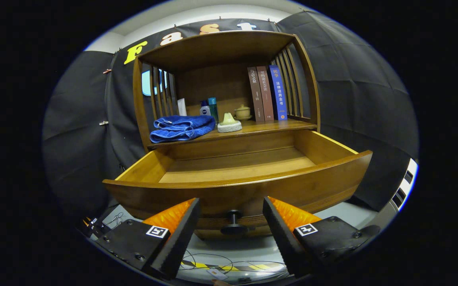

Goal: Pull open the drawer, take out the items inside it, and place them on the countertop above the cabinet.

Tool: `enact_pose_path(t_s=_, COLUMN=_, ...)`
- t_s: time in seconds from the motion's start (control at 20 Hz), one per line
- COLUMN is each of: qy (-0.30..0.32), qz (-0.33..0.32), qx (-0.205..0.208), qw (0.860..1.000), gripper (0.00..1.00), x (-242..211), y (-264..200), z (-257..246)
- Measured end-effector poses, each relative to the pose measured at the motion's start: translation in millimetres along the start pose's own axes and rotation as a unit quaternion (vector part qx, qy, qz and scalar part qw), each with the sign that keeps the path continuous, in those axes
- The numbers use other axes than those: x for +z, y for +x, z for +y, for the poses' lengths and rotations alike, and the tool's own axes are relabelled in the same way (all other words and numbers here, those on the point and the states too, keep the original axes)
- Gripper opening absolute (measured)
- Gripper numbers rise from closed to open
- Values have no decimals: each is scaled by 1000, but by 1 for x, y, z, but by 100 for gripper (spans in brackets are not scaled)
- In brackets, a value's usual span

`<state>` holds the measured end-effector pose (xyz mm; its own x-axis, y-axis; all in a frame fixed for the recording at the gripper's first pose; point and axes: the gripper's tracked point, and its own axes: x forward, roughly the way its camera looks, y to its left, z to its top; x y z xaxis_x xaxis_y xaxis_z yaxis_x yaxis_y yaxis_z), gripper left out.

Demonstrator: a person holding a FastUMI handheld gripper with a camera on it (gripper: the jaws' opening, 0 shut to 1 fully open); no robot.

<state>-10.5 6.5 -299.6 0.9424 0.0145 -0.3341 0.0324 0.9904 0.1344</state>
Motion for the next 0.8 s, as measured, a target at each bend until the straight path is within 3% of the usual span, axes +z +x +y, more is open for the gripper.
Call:
enact_pose_path(t_s=0.55, qy=8, qz=-7, qx=-3, qw=1000, gripper=99, x=2, y=13, z=0)
enact_pose_path(t_s=0.8, qy=7, qz=1, qx=-2, qw=1000, gripper=99, x=15, y=50, z=1)
